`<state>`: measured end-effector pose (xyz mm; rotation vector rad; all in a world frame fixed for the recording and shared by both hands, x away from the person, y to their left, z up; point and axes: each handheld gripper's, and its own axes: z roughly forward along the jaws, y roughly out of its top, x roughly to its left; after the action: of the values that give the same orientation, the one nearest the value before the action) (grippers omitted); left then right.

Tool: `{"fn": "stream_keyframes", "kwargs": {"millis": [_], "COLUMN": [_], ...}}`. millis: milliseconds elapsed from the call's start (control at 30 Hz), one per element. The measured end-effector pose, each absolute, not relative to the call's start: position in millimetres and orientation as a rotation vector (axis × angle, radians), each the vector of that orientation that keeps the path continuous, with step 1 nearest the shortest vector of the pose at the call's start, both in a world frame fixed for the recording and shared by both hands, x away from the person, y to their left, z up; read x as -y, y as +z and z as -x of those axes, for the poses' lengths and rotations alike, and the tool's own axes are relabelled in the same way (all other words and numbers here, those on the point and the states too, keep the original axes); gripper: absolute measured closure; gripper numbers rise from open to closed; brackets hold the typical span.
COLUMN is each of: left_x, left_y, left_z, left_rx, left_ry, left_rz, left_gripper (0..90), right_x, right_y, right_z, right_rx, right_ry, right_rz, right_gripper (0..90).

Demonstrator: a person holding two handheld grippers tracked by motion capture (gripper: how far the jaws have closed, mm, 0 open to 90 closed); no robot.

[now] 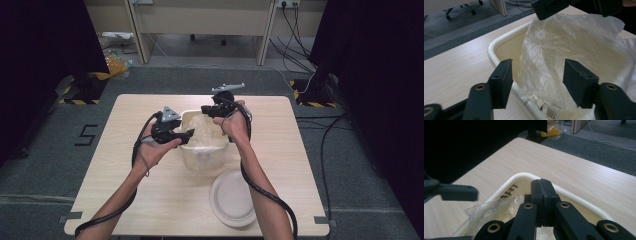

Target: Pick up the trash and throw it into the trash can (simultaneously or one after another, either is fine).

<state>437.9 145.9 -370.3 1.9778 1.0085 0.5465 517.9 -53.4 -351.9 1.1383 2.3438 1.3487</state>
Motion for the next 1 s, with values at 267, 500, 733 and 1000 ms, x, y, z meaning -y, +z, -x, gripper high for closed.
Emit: {"fn": "stream_keyframes", "kwargs": {"millis": [267,500,733,1000], "left_x": [-134.8,-131.8,-131.4,-129.1], "left_y": [-377.3,-372.6,-369.3,-372.7], "left_z": [-457.2,-468.7,-472.8,-475.5], "left_rx": [-1.009,-1.015,-1.024,-1.033], "left_ry": [0.562,0.577,0.581,0.561], "left_rz": [-2.025,-2.043,-2.039,-2.039], "left_gripper": [89.3,89.7,89.7,89.7], "right_x": [57.4,81.1,113.2,129.5], "right_y": [-348.8,-326.8,-340.0,-364.6], "right_z": [-517.2,-490.4,-441.4,-409.2], "right_rx": [-2.325,-2.241,-2.288,-2.322], "right_ry": [1.375,1.339,1.264,1.196], "right_rz": [-1.148,-1.114,-1.089,-1.1], "right_gripper": [86.4,48.3,40.5,39.6]}}
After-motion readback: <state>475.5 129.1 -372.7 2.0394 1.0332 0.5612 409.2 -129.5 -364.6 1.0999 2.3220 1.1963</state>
